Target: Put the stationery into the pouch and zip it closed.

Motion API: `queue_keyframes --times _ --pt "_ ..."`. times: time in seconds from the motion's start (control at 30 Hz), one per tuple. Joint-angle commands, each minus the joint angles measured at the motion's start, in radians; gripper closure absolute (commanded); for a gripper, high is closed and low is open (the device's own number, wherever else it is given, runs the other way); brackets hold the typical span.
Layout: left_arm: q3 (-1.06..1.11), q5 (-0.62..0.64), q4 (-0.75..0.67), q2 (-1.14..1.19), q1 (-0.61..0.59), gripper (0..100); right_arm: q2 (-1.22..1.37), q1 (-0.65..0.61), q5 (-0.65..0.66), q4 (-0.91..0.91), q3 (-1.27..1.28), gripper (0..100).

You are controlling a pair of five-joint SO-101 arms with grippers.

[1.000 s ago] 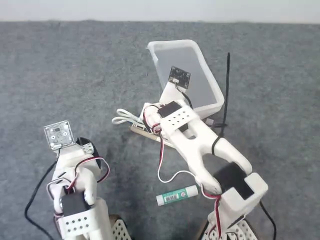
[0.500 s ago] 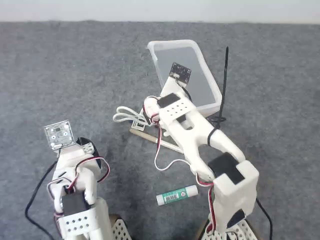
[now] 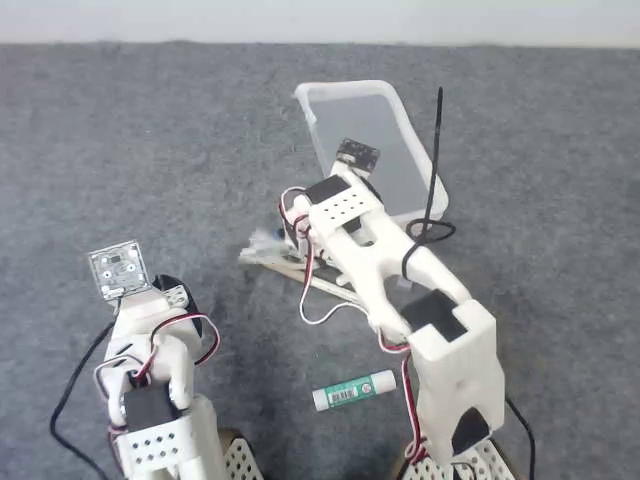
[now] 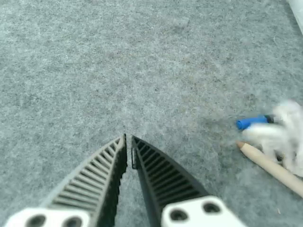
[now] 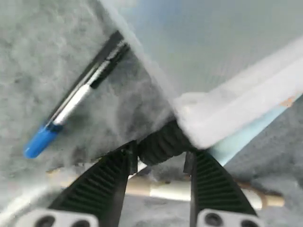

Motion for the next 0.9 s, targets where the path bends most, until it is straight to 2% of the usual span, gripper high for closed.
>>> queue_keyframes --times 0.0,0.17,0.3,0.47,0.73,0.87 --pt "-0.012 -0.008 -0.018 -0.023 -0.003 99 0.035 0.056 -0.009 0.019 -0.008 83.2" --pt "-0.012 -0.008 -0.018 -0.023 -0.003 99 0.035 0.051 -0.003 0.028 -0.009 84.5" --pt "-0.012 -0.008 -0.018 -0.023 -0.003 99 0.033 0.054 0.008 0.030 -0.009 97.6" --pt "-0.012 -0.009 -0.018 -0.023 -0.003 99 0.033 0.054 0.112 0.079 -0.071 99.6" --pt "-0.012 -0.009 -0.018 -0.023 -0.003 99 0.033 0.061 0.381 0.444 -0.339 99.3" --pt "-0.012 -0.009 -0.018 -0.023 -0.003 99 0.035 0.062 0.516 0.539 -0.397 99.3"
